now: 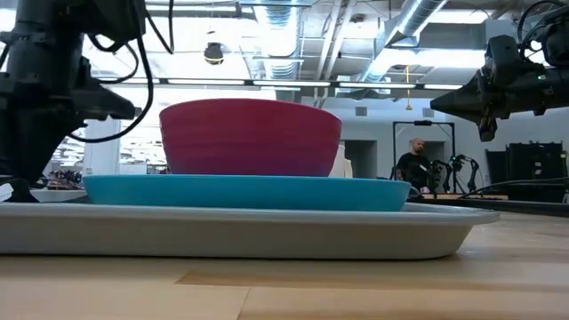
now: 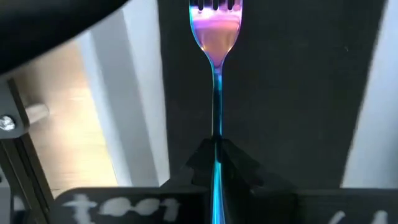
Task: Set up tray
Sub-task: Put the blue fork on the black napkin
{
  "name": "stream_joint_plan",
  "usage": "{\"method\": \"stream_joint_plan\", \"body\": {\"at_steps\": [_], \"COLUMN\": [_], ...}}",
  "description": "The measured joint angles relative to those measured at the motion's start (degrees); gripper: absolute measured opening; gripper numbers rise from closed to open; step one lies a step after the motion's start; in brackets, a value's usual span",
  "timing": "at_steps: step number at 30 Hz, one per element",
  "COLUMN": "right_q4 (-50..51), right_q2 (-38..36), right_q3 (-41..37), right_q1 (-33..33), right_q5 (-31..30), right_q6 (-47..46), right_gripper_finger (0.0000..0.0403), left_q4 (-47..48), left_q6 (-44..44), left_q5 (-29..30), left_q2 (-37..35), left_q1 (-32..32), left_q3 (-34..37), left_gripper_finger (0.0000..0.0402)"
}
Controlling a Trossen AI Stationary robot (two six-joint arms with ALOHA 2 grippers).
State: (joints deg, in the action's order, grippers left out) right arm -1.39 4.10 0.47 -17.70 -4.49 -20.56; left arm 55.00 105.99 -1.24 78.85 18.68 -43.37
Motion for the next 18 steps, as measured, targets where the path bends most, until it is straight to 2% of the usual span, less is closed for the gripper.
{"method": "stream_joint_plan", "body": {"at_steps": [12, 18], "right_q4": [0.0, 0.0], "right_q2": [0.0, 0.0], "right_q3": [0.0, 0.0], "right_q1": [0.0, 0.0], "right_q5": [0.0, 0.0], "right_q6": [0.0, 0.0], "right_gripper_finger": [0.0005, 0.0005], "left_q4": [-0.9, -2.2], "left_q6": [-0.1, -0.6], "left_q5": [-1.3, -2.0], "left_q2": [0.0, 0.0], "left_q1": [0.3, 0.3], "left_q3": [2.7, 3.2], "left_gripper_finger": [0.0002, 0.0029]}}
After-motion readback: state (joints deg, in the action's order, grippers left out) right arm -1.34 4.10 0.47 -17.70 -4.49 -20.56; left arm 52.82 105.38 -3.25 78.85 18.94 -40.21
